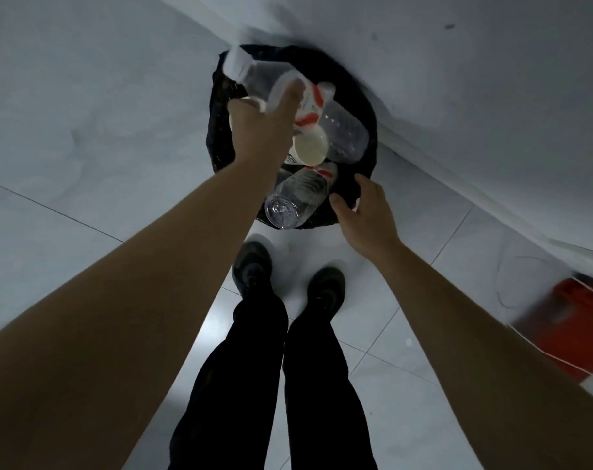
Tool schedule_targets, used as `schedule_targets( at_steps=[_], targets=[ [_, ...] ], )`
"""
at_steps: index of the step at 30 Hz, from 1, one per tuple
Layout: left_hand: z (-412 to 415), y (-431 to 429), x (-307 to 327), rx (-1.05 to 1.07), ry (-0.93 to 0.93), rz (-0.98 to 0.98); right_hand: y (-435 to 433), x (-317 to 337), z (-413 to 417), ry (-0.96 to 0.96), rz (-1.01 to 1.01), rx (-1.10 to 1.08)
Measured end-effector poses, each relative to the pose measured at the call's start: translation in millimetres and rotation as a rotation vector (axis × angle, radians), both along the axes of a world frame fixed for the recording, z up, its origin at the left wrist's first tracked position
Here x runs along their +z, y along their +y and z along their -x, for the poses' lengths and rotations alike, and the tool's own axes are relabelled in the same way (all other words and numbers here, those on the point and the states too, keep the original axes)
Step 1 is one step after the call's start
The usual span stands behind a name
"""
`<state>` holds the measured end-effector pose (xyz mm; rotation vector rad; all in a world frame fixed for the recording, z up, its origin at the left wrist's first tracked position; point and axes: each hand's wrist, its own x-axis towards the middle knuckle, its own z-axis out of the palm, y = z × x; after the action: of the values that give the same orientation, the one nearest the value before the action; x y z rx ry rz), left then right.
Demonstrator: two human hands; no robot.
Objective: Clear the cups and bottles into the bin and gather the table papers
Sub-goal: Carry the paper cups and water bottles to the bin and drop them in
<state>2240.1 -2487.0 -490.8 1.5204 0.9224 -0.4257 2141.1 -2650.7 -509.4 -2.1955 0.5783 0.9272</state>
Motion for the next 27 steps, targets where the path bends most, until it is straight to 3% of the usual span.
schedule_targets(
  at_steps=[5, 9, 14, 19, 24, 27],
  targets=[
    [12.7, -18.4, -25.2, -0.249, 0.047, -0.217, -3.6, -10.2, 14.9, 0.032, -0.033, -0.189],
    [-5.6, -15.7, -27.7, -0.453, 0.134, -0.297, -10.0, -10.1, 24.5, 0.077, -0.04, -0.213],
    [10.5, 0.8, 25.8, -0.534, -0.047, -0.406, -13.3, 33.9, 30.9, 0.065, -0.002, -0.134],
    [88.8, 44.4, 140.1, -0.531, -0.167, -0.387, -11.0, 136.9, 36.5, 0.025, -0.001, -0.043],
    [165.2, 89.5, 316.3, -0.332, -0.169, -0.375, 5.0, 305.9, 38.5, -0.101, -0.053, 0.091],
    [204.3, 111.7, 425.1, -0.08, -0.205, -0.37, 19.9, 410.8, 42.6, -0.227, -0.152, 0.115]
  ],
)
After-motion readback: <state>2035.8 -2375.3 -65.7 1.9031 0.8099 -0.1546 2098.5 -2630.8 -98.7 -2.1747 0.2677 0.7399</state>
